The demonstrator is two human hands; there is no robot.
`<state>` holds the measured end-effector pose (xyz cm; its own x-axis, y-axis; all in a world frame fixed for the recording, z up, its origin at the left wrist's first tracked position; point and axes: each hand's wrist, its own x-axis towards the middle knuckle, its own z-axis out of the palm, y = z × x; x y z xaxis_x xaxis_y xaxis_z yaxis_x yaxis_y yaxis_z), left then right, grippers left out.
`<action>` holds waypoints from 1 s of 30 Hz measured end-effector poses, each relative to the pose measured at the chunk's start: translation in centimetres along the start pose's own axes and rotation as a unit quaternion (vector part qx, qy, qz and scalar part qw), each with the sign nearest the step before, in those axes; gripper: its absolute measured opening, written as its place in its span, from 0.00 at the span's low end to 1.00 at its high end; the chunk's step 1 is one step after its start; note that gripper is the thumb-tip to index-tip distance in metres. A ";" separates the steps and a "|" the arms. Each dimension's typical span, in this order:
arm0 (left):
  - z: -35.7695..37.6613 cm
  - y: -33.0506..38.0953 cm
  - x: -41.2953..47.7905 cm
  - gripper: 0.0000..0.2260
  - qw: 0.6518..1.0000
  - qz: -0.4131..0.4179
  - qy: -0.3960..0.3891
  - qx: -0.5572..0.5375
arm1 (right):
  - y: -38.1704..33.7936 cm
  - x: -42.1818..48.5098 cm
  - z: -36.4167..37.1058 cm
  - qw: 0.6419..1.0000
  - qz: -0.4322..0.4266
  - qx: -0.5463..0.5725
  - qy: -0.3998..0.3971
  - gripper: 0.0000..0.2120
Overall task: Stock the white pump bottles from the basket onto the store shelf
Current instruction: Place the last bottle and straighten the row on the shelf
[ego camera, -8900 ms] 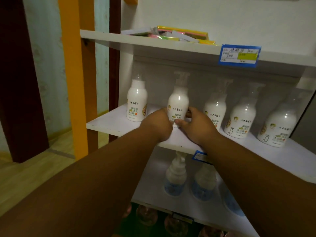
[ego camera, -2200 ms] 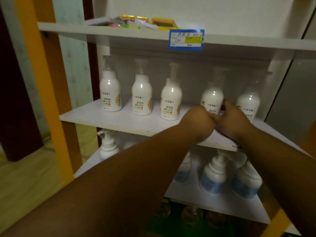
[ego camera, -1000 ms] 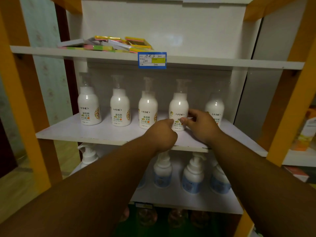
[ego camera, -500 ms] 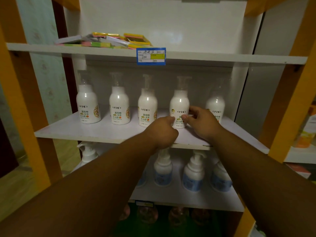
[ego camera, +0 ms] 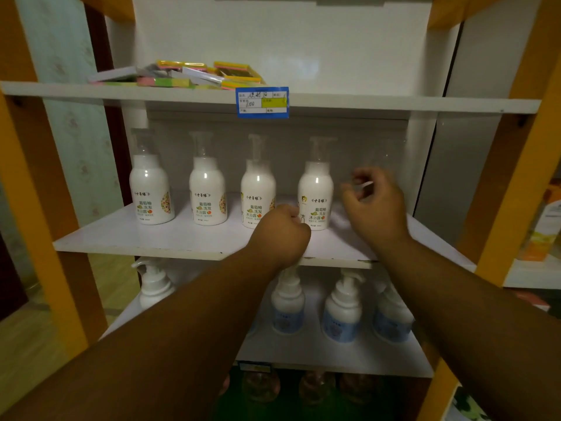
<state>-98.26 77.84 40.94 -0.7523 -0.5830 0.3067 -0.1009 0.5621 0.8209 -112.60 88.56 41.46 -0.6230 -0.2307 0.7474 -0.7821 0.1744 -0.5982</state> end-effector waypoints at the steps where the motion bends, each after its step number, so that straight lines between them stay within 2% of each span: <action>1: 0.1 -0.1 0.1 0.13 1.000 0.004 0.008 0.006 | 0.1 0.0 -0.9 0.999 -0.014 -0.002 0.034 0.14; 5: 0.9 -0.4 -0.5 0.11 0.997 0.029 0.068 -0.008 | 2.7 1.4 -3.9 0.995 0.077 0.006 0.060 0.20; 8: 2.0 0.0 -1.7 0.07 0.989 0.091 0.108 -0.037 | 4.5 2.2 -5.2 0.992 0.122 -0.012 0.003 0.29; 10: 3.1 1.4 -1.7 0.09 0.986 0.136 0.072 -0.057 | 5.3 2.3 -5.6 0.983 0.169 0.025 -0.064 0.35; 12: 4.4 3.1 -1.0 0.14 0.988 0.142 0.012 -0.055 | 5.9 2.4 -5.4 0.968 0.202 0.069 -0.129 0.37; 15: 6.8 4.9 0.4 0.17 0.990 0.132 -0.057 0.014 | 6.9 2.8 -5.2 0.958 0.201 0.107 -0.177 0.32; 20: 8.5 5.7 3.7 0.17 0.993 0.055 -0.094 0.045 | 7.6 3.4 -5.0 0.951 0.200 0.133 -0.194 0.24; 25: 9.6 4.5 5.0 0.18 0.986 0.057 -0.158 0.016 | 7.9 3.4 -5.3 0.946 0.207 0.160 -0.193 0.18; 30: 9.7 3.1 5.9 0.17 0.986 0.044 -0.145 -0.072 | 7.5 3.1 -6.0 0.933 0.228 0.202 -0.189 0.17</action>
<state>-109.32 81.87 40.61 -0.9108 -0.3316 0.2460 0.0503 0.5023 0.8632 -120.47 94.90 41.03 -0.7837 -0.5555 0.2781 -0.3215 -0.0203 -0.9467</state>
